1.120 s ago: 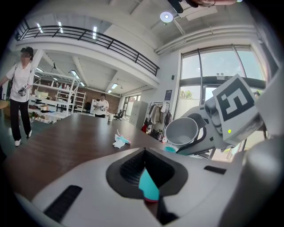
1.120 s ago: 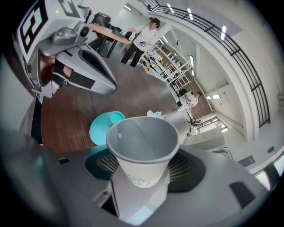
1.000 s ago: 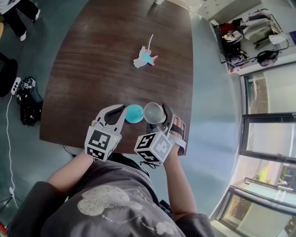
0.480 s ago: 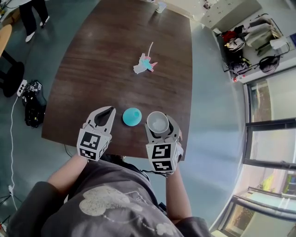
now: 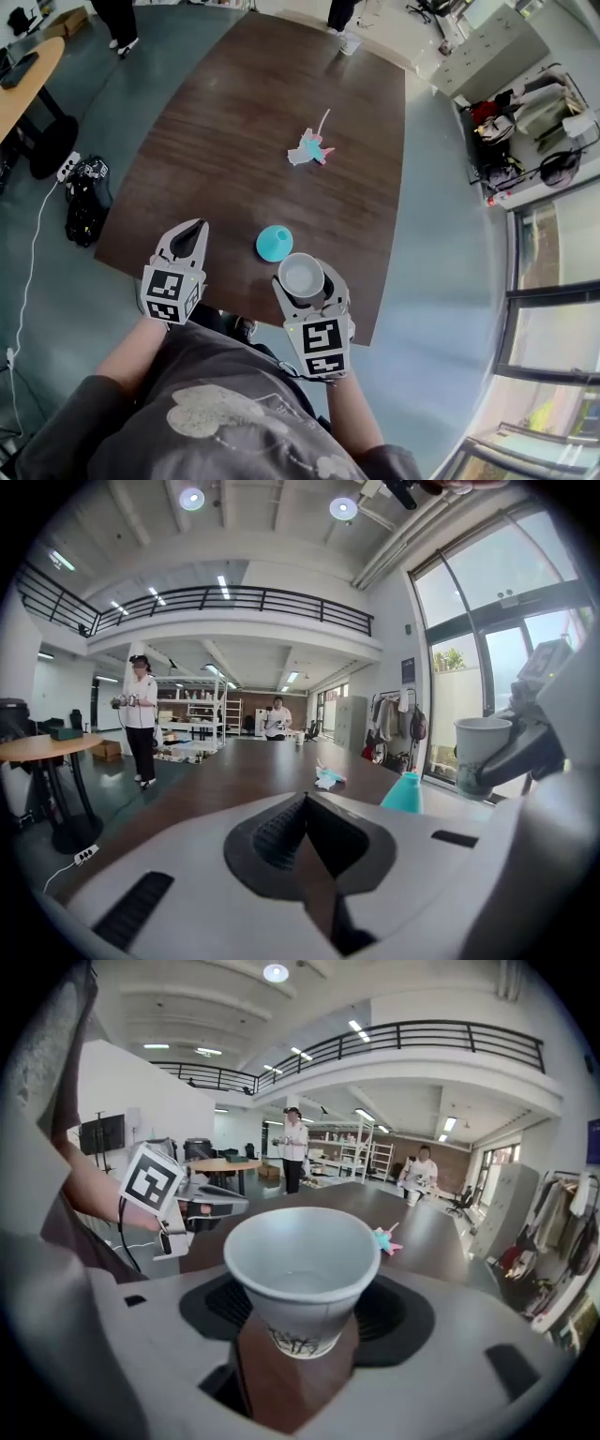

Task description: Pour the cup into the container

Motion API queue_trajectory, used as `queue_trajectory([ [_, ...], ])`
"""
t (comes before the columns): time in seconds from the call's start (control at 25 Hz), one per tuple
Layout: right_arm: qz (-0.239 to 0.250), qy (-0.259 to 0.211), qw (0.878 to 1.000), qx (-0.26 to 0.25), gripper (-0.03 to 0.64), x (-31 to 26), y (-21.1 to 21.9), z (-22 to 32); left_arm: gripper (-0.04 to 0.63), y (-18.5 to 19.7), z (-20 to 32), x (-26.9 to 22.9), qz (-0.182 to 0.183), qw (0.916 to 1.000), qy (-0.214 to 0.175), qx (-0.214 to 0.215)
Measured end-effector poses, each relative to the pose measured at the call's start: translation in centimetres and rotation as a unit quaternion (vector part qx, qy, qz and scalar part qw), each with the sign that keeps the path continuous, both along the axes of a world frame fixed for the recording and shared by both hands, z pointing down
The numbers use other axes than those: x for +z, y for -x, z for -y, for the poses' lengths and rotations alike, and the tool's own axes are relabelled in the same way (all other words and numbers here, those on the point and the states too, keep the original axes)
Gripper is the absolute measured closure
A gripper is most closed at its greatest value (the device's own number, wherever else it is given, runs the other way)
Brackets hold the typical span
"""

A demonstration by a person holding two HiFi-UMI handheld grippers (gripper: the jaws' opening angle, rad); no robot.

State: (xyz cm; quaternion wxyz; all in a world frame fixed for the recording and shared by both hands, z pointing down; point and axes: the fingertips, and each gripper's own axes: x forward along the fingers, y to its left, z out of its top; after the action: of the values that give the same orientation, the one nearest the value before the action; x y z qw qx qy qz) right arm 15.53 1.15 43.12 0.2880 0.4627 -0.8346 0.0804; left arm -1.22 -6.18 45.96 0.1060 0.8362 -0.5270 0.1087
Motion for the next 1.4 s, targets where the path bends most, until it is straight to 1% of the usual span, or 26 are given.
queue_trajectory([
  [0.12, 0.026, 0.0, 0.999, -0.041, 0.322, -0.3, 3.2, -0.6, 0.588, 1.1, -0.5, -0.1, 0.0, 0.9999, -0.004, -0.014],
  [0.28, 0.061, -0.001, 0.995, -0.084, 0.322, 0.3, 8.9, -0.3, 0.588, 3.5, -0.5, 0.5, 0.0, 0.9999, 0.003, -0.014],
  [0.36, 0.082, -0.004, 0.993, -0.079, 0.324, 1.3, 11.7, 1.3, 0.588, 5.4, 0.5, 0.7, 0.007, 0.9999, 0.006, -0.005],
  [0.44, 0.104, -0.011, 0.993, -0.052, 0.324, 2.5, 13.7, 3.4, 0.588, 7.3, 1.9, 0.8, 0.014, 0.9999, 0.006, 0.006],
  [0.52, 0.12, -0.016, 0.992, -0.022, 0.322, 3.7, 15.1, 4.9, 0.588, 9.0, 3.0, 1.0, 0.012, 0.9999, 0.01, 0.008],
  [0.68, 0.121, -0.019, 0.992, 0.017, 0.322, 6.5, 16.5, 7.0, 0.588, 10.5, 4.2, 1.8, 0.014, 0.9994, 0.019, 0.027],
  [0.84, 0.111, -0.018, 0.993, 0.034, 0.322, 9.2, 17.3, 8.5, 0.588, 11.3, 5.2, 2.1, 0.014, 0.9988, 0.021, 0.043],
  [1.04, 0.099, -0.028, 0.993, 0.057, 0.322, 11.1, 16.9, 9.9, 0.588, 11.7, 5.7, 2.9, 0.018, 0.9972, 0.032, 0.066],
  [1.24, 0.091, -0.033, 0.993, 0.06, 0.322, 11.8, 16.9, 10.5, 0.588, 11.7, 6.1, 3.5, 0.02, 0.9954, 0.039, 0.086],
  [1.4, 0.092, -0.031, 0.993, 0.068, 0.322, 12.3, 16.4, 10.7, 0.588, 11.4, 6.4, 3.5, 0.021, 0.9941, 0.037, 0.1],
])
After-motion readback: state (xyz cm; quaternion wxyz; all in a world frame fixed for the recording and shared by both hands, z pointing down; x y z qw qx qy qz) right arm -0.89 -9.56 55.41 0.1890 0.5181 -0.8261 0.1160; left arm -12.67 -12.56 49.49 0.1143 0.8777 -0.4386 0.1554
